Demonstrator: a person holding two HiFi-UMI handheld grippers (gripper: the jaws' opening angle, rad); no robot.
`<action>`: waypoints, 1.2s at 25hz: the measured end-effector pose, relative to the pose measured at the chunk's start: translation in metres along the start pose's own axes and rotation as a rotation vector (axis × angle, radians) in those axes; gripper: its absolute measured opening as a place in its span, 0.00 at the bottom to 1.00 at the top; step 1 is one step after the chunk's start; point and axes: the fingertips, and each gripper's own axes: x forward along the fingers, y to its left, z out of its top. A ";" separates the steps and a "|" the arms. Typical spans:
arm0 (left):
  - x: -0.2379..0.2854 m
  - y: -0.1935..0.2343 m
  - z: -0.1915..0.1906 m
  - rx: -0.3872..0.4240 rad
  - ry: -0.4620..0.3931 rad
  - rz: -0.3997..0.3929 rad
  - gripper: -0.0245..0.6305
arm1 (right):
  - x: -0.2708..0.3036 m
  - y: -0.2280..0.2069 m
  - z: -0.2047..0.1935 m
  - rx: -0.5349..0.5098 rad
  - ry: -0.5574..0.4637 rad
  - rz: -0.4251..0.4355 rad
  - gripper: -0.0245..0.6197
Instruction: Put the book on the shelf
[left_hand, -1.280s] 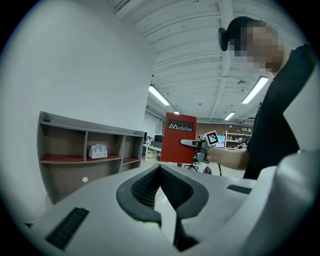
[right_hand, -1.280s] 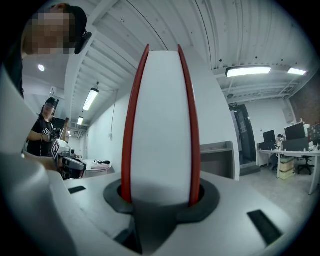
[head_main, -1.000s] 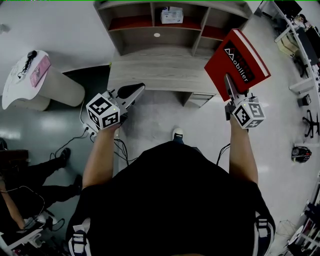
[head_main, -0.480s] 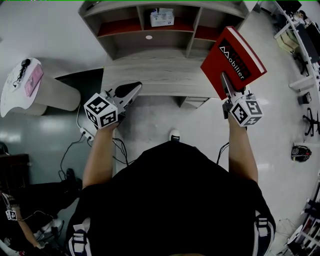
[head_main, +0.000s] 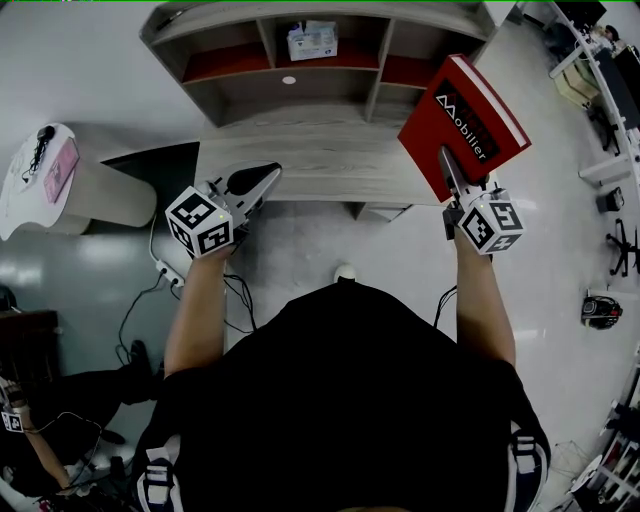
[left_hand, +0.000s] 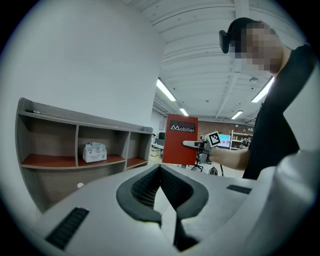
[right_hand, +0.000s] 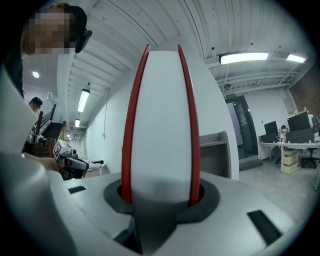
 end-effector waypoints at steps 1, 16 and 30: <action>0.003 0.002 0.001 0.000 0.002 0.001 0.07 | 0.002 -0.003 0.000 0.001 0.001 0.002 0.30; 0.044 0.016 0.022 -0.001 -0.027 0.015 0.07 | 0.024 -0.041 0.012 -0.006 -0.013 0.033 0.30; 0.073 0.013 0.033 0.005 -0.041 0.011 0.07 | 0.038 -0.059 0.020 -0.018 -0.032 0.045 0.30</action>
